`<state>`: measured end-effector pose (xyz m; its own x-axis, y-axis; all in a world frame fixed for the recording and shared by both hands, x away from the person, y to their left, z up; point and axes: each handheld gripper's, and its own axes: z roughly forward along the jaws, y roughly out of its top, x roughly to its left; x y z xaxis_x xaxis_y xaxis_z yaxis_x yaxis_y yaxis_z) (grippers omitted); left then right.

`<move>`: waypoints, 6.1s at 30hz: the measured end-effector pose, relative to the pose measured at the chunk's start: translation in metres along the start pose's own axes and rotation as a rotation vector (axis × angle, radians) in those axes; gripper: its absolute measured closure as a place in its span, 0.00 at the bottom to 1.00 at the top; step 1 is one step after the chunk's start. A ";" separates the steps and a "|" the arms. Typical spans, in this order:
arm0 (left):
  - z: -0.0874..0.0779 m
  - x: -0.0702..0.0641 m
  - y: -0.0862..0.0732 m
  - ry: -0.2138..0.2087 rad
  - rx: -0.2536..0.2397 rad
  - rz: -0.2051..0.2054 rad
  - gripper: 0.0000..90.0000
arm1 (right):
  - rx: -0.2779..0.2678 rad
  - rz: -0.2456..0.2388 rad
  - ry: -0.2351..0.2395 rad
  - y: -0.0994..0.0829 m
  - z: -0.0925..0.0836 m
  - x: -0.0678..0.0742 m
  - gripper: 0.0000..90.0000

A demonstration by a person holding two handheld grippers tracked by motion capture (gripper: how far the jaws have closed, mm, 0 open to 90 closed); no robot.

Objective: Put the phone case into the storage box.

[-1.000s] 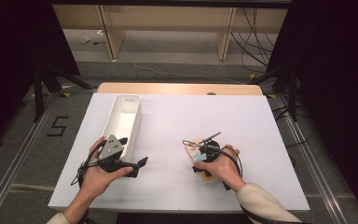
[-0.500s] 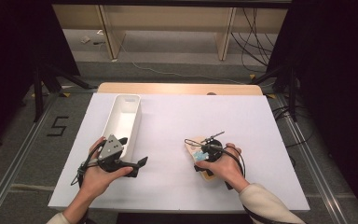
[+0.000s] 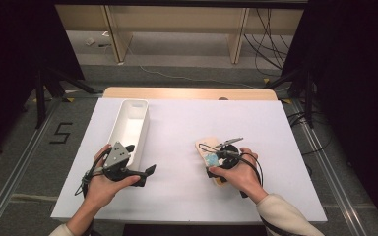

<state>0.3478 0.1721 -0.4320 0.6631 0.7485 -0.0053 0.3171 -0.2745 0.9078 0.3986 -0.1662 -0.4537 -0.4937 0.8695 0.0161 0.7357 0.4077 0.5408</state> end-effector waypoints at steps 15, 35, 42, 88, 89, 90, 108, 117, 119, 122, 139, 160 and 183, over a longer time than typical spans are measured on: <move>0.000 -0.001 0.001 0.002 -0.006 -0.003 0.02 | -0.132 -0.025 0.021 -0.003 -0.007 -0.004 0.13; 0.010 -0.010 0.021 -0.032 -0.045 -0.036 0.00 | -0.262 -0.053 0.040 -0.009 -0.016 -0.004 0.13; 0.025 -0.015 0.038 -0.065 -0.063 -0.052 0.00 | -0.295 -0.068 0.047 -0.010 -0.018 0.000 0.13; 0.119 -0.037 0.107 -0.164 0.048 -0.111 0.17 | -0.377 -0.133 0.063 -0.012 -0.024 0.022 0.13; 0.122 -0.038 0.109 -0.168 0.057 -0.112 0.18 | -0.380 -0.136 0.065 -0.012 -0.024 0.021 0.13; 0.125 -0.038 0.110 -0.169 0.073 -0.113 0.18 | -0.381 -0.141 0.063 -0.012 -0.024 0.021 0.13; 0.143 -0.036 0.113 -0.180 0.177 -0.206 0.33 | -0.407 -0.180 0.049 -0.011 -0.028 0.024 0.13; 0.144 -0.035 0.114 -0.191 0.183 -0.230 0.41 | -0.418 -0.189 0.040 -0.010 -0.029 0.025 0.13; 0.145 -0.036 0.114 -0.195 0.185 -0.235 0.43 | -0.420 -0.190 0.039 -0.010 -0.029 0.025 0.13; 0.145 -0.037 0.114 -0.201 0.188 -0.233 0.46 | -0.423 -0.195 0.036 -0.010 -0.029 0.025 0.13; 0.142 -0.037 0.116 -0.248 0.166 -0.222 0.62 | -0.421 -0.215 0.020 -0.011 -0.028 0.025 0.12; 0.130 -0.041 0.126 -0.300 0.134 -0.180 0.88 | -0.436 -0.223 0.027 -0.007 -0.038 0.011 0.42; 0.109 -0.039 0.131 -0.414 0.159 -0.074 0.88 | -0.431 -0.243 0.077 -0.006 -0.036 -0.012 0.35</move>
<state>0.4374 0.0408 -0.3588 0.8401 0.4737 -0.2643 0.4523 -0.3429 0.8233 0.3837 -0.1885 -0.4268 -0.6715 0.7342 -0.1006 0.3445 0.4294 0.8348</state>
